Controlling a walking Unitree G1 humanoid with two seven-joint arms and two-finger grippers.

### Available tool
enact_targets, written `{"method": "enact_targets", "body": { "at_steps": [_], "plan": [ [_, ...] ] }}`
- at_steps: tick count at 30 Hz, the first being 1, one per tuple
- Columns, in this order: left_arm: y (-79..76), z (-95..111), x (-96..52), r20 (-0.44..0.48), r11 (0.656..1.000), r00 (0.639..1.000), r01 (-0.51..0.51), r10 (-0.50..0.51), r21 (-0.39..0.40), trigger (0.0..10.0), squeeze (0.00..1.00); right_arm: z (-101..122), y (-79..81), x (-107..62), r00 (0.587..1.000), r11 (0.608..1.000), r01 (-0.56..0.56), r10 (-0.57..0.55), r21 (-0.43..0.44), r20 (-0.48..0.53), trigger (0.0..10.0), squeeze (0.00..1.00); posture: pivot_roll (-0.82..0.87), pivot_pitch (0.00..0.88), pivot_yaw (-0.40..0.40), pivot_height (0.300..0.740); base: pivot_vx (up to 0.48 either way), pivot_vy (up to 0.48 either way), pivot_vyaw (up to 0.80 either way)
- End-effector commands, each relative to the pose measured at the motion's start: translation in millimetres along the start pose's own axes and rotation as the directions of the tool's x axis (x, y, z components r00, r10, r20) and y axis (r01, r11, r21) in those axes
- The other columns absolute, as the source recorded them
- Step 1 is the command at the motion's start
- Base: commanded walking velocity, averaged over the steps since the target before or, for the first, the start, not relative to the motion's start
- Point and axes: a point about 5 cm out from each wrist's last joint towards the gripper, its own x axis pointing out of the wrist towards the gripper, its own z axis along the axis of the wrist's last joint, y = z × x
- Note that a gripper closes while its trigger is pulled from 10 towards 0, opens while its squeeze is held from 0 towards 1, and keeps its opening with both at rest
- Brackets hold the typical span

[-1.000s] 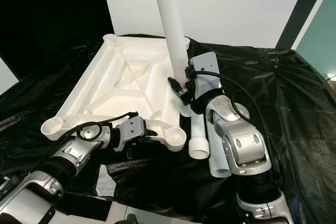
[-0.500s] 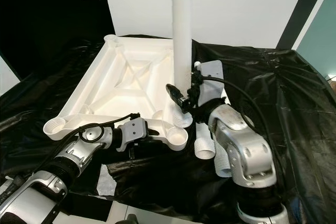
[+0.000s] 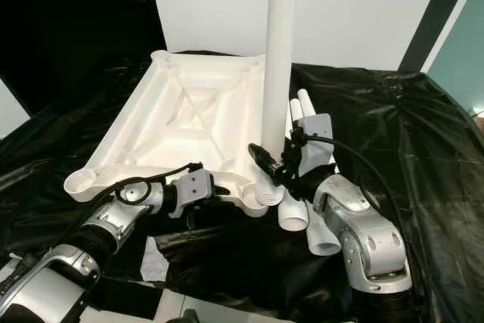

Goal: Building children table

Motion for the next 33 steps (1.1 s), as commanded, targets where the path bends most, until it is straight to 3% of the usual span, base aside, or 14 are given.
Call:
{"method": "enact_targets", "body": {
  "at_steps": [1,10,17,21,25,29,32,33],
  "plan": [
    [-12.3,-6,9.2,-0.018,1.000,0.999,0.029,-0.030,-0.010,10.0,0.00,-13,2.3,3.2,0.998,0.999,-0.034,0.035,0.030,-0.058,10.0,0.00,0.14,0.000,-0.030,0.740,0.000,0.000,0.00],
    [-15.1,-9,8.7,-0.011,1.000,1.000,0.015,-0.015,-0.028,10.0,0.00,-33,3.8,10.9,0.989,0.993,-0.113,0.115,0.028,-0.095,10.0,0.00,0.16,0.000,-0.050,0.740,0.000,0.000,0.00],
    [-17.8,-12,6.5,-0.010,0.999,1.000,0.009,-0.009,-0.040,10.0,0.00,-44,1.5,-0.8,0.986,0.991,-0.123,0.116,-0.050,-0.116,10.0,0.00,0.16,0.000,-0.048,0.740,0.000,0.000,0.00],
    [-19.0,-13,5.8,-0.007,0.999,1.000,0.011,-0.011,-0.046,10.0,0.00,-55,-4.9,-11.6,0.988,0.982,-0.109,0.090,-0.156,-0.121,10.0,0.00,0.15,0.000,-0.032,0.740,0.000,0.000,0.00],
    [-19.5,-13,6.3,-0.006,0.999,1.000,0.015,-0.016,-0.045,10.0,0.00,-61,-7.7,-16.7,0.988,0.978,-0.107,0.086,-0.178,-0.125,10.0,0.00,0.15,0.000,-0.029,0.740,0.000,0.000,0.00],
    [-18.9,-12,6.7,-0.004,0.999,1.000,0.017,-0.017,-0.044,10.0,0.00,-68,-7.8,-20.5,0.989,0.982,-0.096,0.075,-0.163,-0.131,10.0,0.00,0.15,0.000,-0.024,0.740,0.000,0.000,0.00],
    [-18.7,-12,5.2,-0.006,0.999,1.000,0.020,-0.020,-0.042,10.0,0.00,-76,-6.3,-22.6,0.989,0.998,-0.039,0.031,-0.056,-0.142,10.0,0.00,0.15,0.000,-0.017,0.740,0.000,0.000,0.00],
    [-18.7,-12,5.2,-0.006,0.999,1.000,0.020,-0.020,-0.042,10.0,0.00,-76,-6.3,-22.6,0.989,0.998,-0.039,0.031,-0.056,-0.142,10.0,0.00,0.15,0.000,-0.017,0.740,0.000,0.000,0.00]
  ]
}}
